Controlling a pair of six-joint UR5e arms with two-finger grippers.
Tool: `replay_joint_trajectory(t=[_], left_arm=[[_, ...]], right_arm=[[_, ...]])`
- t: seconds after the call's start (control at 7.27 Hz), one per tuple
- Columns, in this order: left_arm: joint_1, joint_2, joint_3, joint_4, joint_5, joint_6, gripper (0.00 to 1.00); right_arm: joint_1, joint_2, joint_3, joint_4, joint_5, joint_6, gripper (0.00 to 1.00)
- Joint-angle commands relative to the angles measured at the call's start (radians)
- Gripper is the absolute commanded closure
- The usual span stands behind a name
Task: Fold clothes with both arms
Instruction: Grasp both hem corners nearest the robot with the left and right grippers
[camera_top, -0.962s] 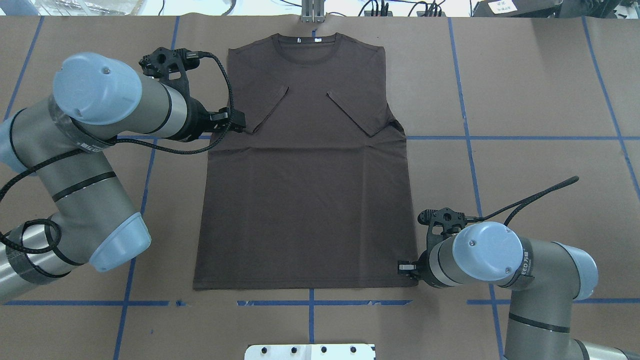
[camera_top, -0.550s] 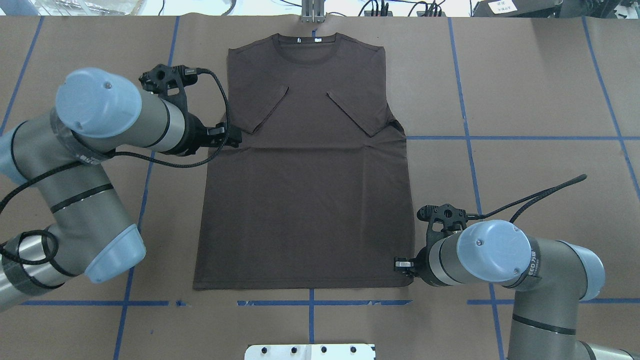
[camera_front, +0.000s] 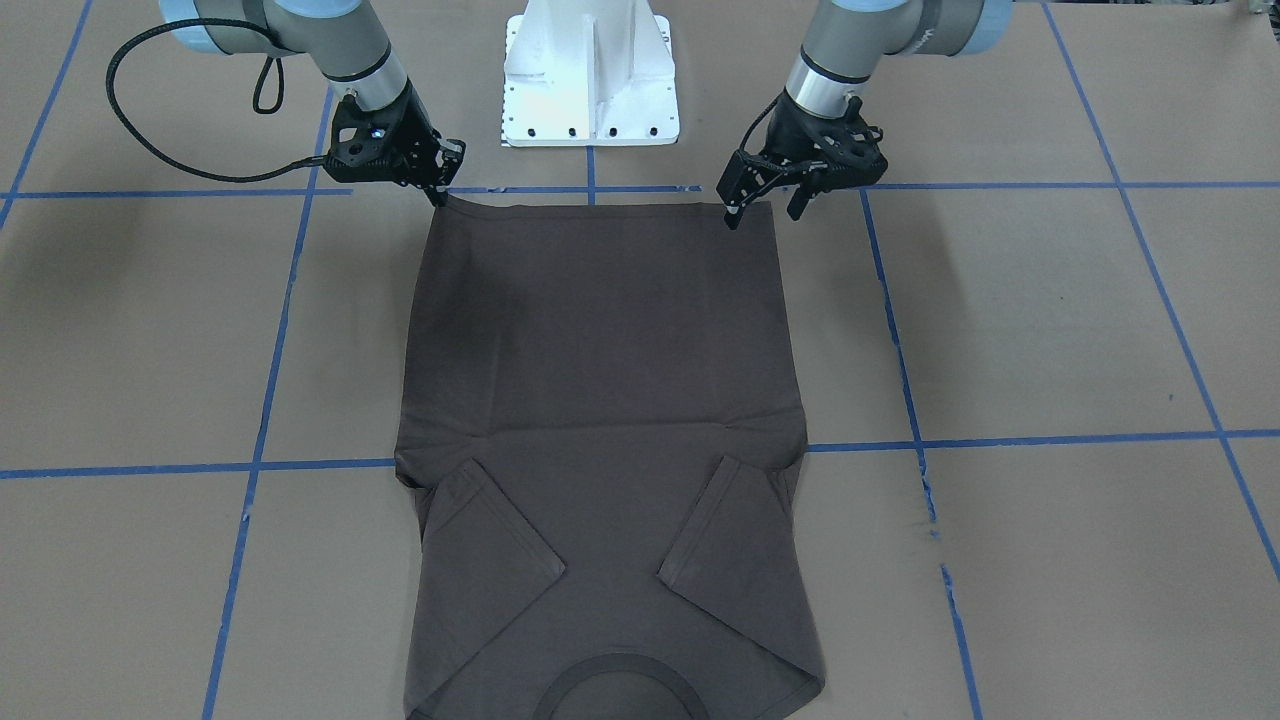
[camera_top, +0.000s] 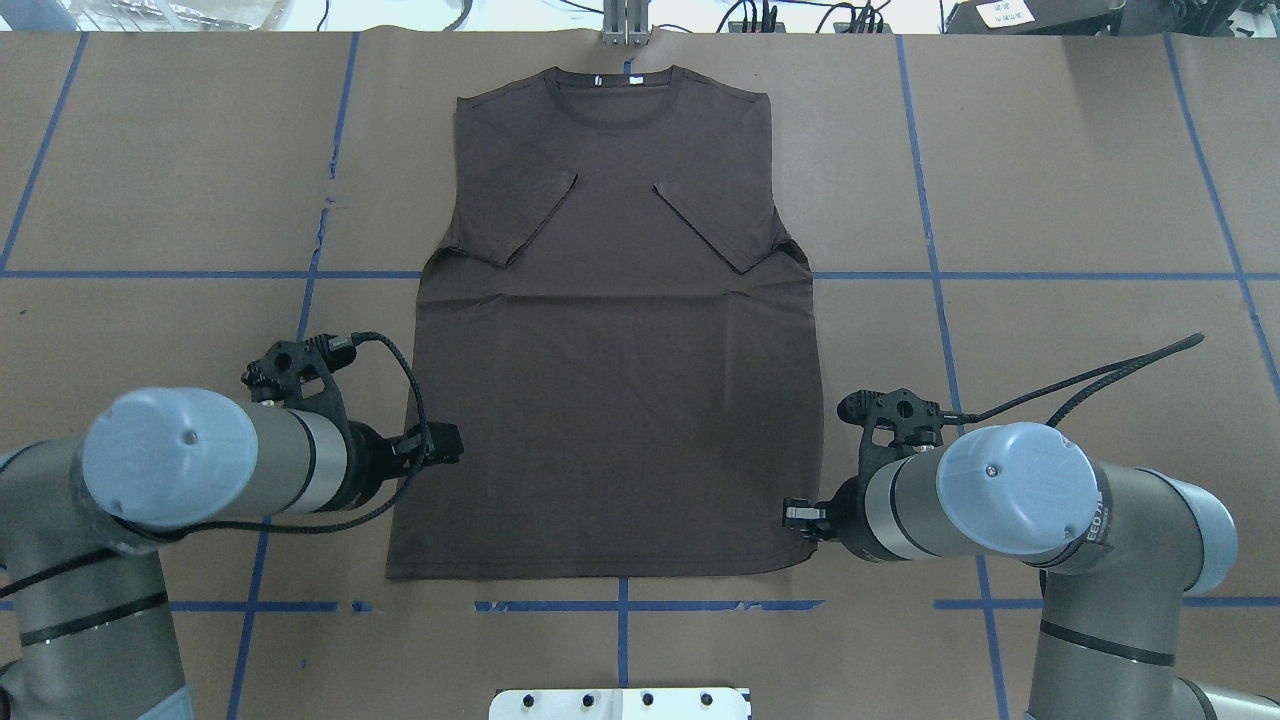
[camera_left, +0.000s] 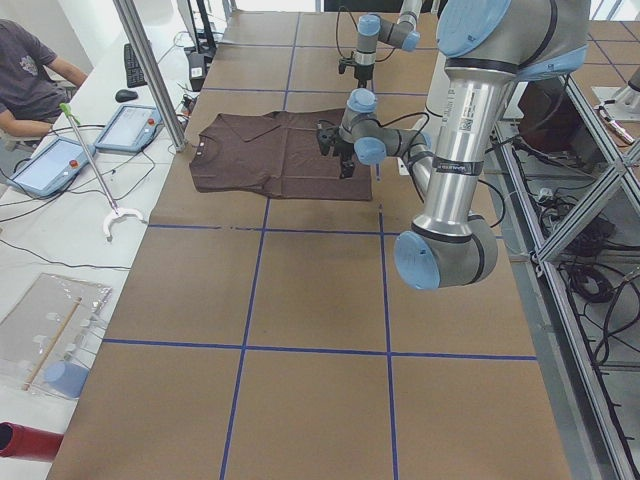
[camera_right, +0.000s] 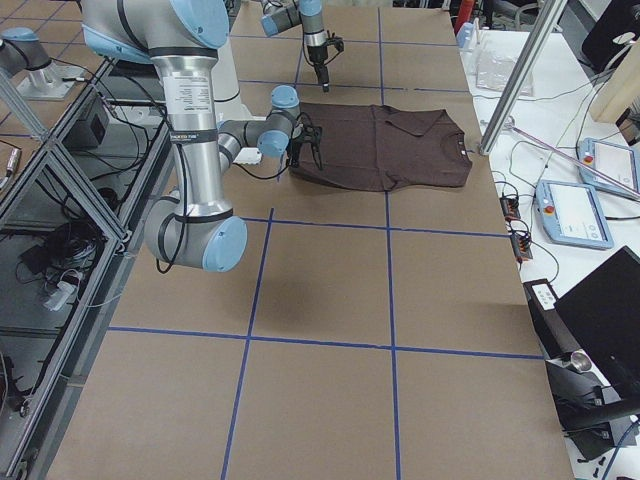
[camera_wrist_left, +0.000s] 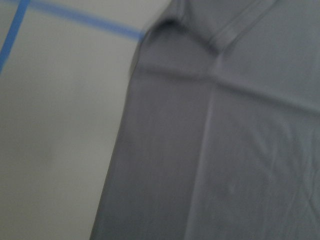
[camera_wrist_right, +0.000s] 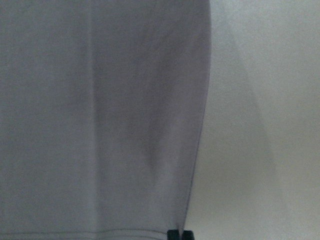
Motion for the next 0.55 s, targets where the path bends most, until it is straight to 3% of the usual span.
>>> replay_joint_trajectory(t=[0.0, 0.41], left_arm=[[0.086, 0.005, 0.01, 0.07, 0.078, -0.094, 0.01], [0.147, 0.005, 0.052, 0.072, 0.092, -0.126, 0.02]], right_arm=[[0.014, 0.006, 0.002, 0.001, 0.003, -0.004, 1.0], [0.024, 0.009, 0.002, 0.001, 0.004, -0.008, 1.0]])
